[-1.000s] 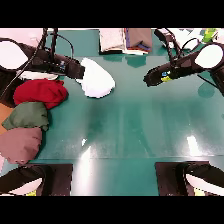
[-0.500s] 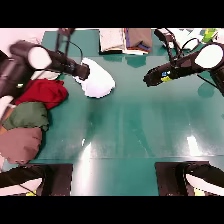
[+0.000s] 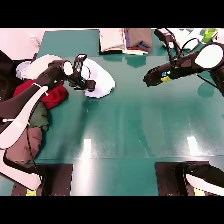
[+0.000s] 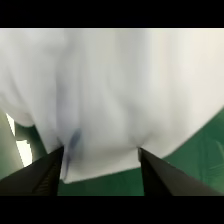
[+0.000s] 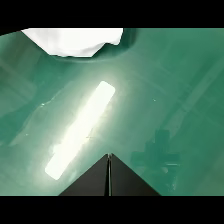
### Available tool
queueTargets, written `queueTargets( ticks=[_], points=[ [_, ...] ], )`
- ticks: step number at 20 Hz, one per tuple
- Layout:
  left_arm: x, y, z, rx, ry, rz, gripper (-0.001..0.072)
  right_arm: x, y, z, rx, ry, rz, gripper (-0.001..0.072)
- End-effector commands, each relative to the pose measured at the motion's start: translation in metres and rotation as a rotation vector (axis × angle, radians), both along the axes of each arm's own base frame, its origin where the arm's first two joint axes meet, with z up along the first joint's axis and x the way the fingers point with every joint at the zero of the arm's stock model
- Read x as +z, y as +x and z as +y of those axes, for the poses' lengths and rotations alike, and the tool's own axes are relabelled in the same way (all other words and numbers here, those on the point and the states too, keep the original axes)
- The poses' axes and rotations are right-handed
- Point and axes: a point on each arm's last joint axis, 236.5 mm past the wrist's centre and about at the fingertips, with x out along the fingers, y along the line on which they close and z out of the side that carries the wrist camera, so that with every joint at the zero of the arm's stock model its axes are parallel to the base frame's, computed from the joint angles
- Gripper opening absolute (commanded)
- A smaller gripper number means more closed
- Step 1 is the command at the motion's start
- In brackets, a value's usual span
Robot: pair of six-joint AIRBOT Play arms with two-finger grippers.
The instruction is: Fold the shirts.
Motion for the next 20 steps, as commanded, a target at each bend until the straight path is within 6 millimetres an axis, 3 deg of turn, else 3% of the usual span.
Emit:
queueTargets(
  ticks=[1,2,3,5,7,9,10,12,14,15,17,20],
  points=[
    [-0.014,0.007,-0.003,0.015,-0.026,0.013,0.0418,0.001,0.000,0.001,0.001,0.001,-0.001,0.0014],
    [-0.010,0.007,0.000,0.007,-0.013,0.013,0.0182,0.001,0.000,0.001,0.001,0.001,-0.002,0.0014],
    [-0.003,0.009,0.002,-0.020,0.010,0.001,0.0032,0.004,0.000,0.000,0.002,0.001,-0.006,0.0014],
    [0.030,0.017,0.010,-0.052,0.059,-0.048,0.0025,0.024,0.003,0.000,0.006,0.003,-0.043,0.0014],
    [0.108,0.034,0.023,-0.049,0.094,-0.229,0.0024,0.060,0.010,-0.002,0.003,0.009,-0.125,0.0014],
    [0.220,0.029,0.036,-0.029,0.080,-0.464,0.0024,0.103,0.015,-0.010,-0.011,0.000,-0.225,0.0014],
    [0.279,0.015,0.042,-0.034,0.067,-0.584,0.0024,0.127,0.017,-0.016,-0.031,0.006,-0.278,0.0014],
    [0.371,-0.030,0.053,-0.023,0.012,-0.769,0.0024,0.174,0.020,-0.029,-0.085,0.054,-0.368,0.0014],
    [0.424,-0.077,0.051,-0.076,-0.011,-0.892,0.0023,0.212,0.019,-0.046,-0.150,0.096,-0.435,0.0014],
    [0.436,-0.093,0.044,-0.100,-0.033,-0.920,0.0023,0.226,0.019,-0.055,-0.179,0.110,-0.463,0.0014],
    [0.434,-0.110,0.017,-0.180,-0.061,-0.909,0.0023,0.244,0.019,-0.070,-0.216,0.118,-0.504,0.0014],
    [0.379,-0.117,-0.042,-0.331,-0.052,-0.755,0.0024,0.247,0.017,-0.077,-0.246,0.129,-0.494,0.0014]
  ],
)
